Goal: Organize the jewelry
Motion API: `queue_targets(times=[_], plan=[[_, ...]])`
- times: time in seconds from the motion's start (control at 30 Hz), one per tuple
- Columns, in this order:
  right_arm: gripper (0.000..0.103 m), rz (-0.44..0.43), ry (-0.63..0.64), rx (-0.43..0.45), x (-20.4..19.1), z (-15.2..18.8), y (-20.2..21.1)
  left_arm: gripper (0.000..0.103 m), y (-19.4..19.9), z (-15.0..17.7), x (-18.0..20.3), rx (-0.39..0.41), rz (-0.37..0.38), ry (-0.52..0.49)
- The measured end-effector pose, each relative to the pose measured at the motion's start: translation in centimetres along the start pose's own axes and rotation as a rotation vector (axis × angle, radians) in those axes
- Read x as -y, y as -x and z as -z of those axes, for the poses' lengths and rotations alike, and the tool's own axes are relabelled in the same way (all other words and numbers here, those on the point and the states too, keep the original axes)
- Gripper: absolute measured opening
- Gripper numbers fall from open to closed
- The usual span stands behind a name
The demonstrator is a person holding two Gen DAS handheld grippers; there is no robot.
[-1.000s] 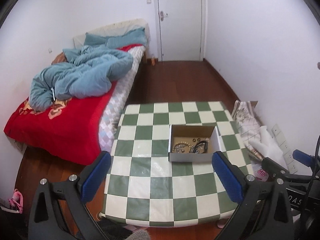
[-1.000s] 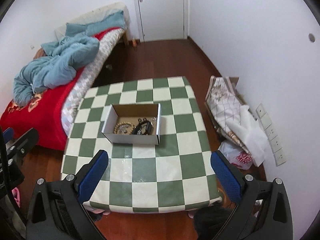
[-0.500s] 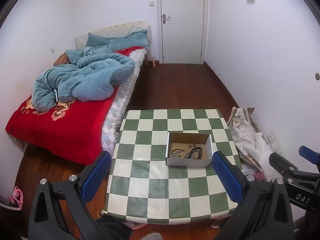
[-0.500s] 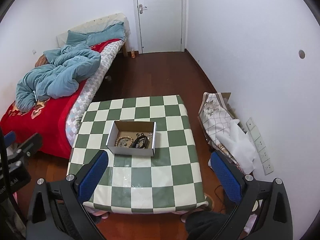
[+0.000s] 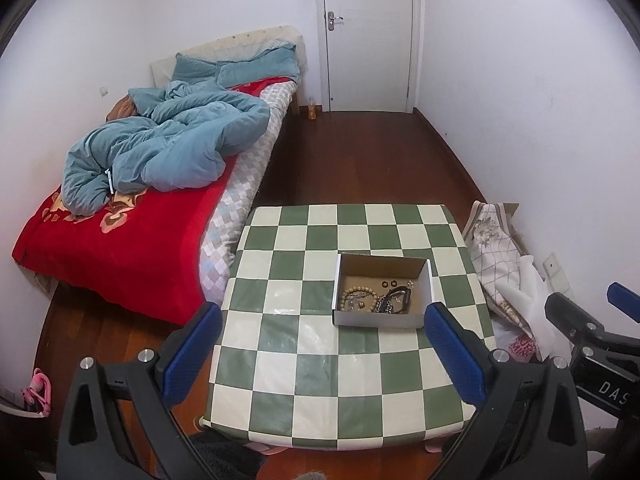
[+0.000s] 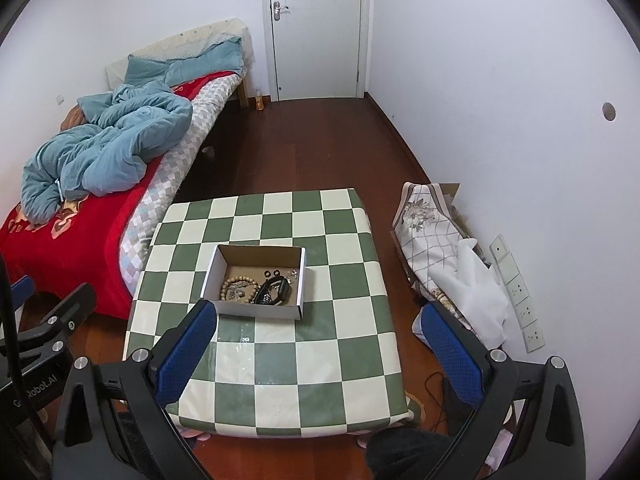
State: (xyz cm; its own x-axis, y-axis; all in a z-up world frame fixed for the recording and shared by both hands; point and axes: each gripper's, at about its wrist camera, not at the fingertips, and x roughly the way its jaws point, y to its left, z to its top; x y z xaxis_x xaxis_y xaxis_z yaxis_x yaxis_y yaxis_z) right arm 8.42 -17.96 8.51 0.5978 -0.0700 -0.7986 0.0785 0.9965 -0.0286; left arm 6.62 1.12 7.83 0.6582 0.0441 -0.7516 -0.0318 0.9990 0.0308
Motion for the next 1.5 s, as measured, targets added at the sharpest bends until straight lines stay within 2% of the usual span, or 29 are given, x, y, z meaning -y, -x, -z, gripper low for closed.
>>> queue_targets(times=[1.5], plan=[[0.103,-0.006,0.004,-0.025,-0.4,0.8,-1.2,0.103,-0.9,0.2,-0.1,0.0,-0.03,-0.005]])
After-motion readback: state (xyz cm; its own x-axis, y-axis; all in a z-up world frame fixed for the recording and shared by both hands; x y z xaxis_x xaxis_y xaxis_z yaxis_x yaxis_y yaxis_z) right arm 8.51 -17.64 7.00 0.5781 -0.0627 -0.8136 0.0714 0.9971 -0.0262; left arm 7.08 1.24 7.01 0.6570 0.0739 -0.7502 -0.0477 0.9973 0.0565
